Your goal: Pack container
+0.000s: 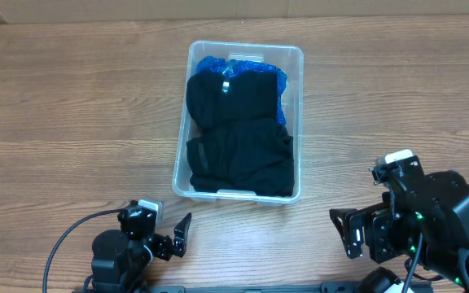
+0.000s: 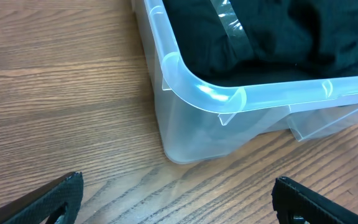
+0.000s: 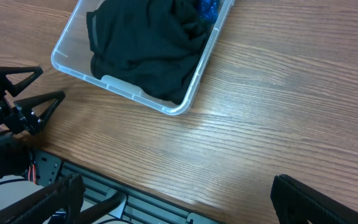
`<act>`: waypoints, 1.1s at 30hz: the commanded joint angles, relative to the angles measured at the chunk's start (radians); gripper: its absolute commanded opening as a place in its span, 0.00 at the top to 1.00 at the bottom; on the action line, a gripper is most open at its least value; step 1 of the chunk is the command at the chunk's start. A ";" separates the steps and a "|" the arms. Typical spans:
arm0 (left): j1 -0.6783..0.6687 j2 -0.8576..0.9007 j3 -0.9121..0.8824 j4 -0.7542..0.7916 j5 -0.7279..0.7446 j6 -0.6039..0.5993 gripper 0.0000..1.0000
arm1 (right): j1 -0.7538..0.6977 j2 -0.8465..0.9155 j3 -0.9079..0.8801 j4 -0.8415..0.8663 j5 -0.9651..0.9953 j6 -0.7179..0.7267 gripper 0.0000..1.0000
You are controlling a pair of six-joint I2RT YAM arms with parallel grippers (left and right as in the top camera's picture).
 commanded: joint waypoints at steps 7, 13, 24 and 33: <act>0.005 -0.013 -0.019 0.005 0.007 -0.013 0.00 | 0.003 -0.005 -0.016 0.038 0.052 -0.007 0.00; 0.005 -0.013 -0.019 0.005 0.007 -0.013 0.00 | -0.058 -0.117 -0.432 0.501 0.100 -0.125 0.00; 0.005 -0.013 -0.019 0.005 0.007 -0.013 0.00 | -0.301 -0.719 -1.232 0.934 0.030 -0.129 0.00; 0.005 -0.013 -0.018 0.005 0.007 -0.013 0.00 | -0.317 -0.940 -1.451 1.021 0.036 -0.138 0.00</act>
